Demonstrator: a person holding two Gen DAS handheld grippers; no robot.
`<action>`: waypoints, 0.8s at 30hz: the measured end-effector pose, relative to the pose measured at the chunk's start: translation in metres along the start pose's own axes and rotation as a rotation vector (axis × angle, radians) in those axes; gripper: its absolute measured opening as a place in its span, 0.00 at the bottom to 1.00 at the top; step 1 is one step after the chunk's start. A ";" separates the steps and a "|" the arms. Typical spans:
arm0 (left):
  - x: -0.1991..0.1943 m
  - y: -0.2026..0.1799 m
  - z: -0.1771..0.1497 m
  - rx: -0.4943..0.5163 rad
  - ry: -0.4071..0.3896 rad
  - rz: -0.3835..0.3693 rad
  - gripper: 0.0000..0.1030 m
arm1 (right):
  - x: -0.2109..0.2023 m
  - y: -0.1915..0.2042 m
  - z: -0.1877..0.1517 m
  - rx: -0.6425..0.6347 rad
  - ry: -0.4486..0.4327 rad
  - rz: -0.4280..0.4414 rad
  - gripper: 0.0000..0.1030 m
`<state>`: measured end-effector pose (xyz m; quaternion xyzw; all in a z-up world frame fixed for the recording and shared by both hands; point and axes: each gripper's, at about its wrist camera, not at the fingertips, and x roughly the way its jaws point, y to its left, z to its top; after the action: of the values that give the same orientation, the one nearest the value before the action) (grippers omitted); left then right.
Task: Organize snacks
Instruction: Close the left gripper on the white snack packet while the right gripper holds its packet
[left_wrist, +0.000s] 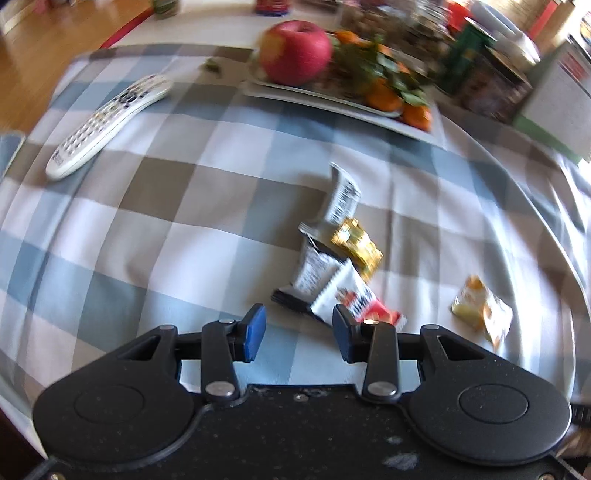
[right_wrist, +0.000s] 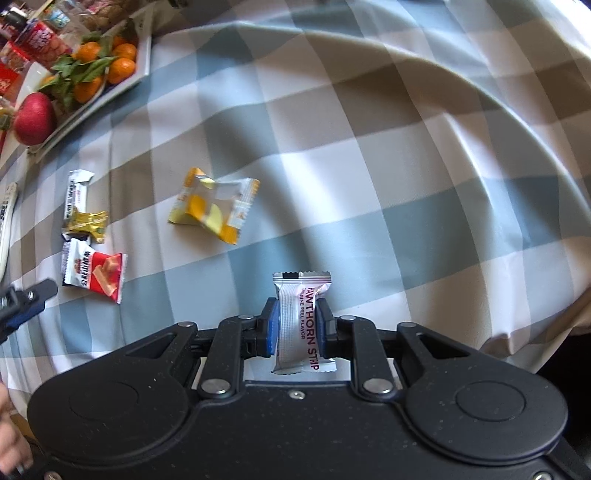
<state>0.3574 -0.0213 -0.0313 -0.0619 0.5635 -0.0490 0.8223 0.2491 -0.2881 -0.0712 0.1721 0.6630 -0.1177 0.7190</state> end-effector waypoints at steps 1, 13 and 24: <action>0.002 0.001 0.003 -0.016 0.002 -0.003 0.39 | -0.002 0.002 0.000 -0.010 -0.009 0.001 0.28; 0.036 -0.004 0.022 -0.078 -0.023 0.149 0.37 | 0.001 0.011 -0.001 -0.044 -0.011 -0.010 0.28; 0.045 -0.034 0.012 0.099 -0.008 0.084 0.41 | -0.001 0.021 -0.005 -0.092 -0.005 0.003 0.28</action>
<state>0.3842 -0.0614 -0.0631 0.0023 0.5591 -0.0419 0.8281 0.2526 -0.2668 -0.0685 0.1396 0.6658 -0.0864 0.7278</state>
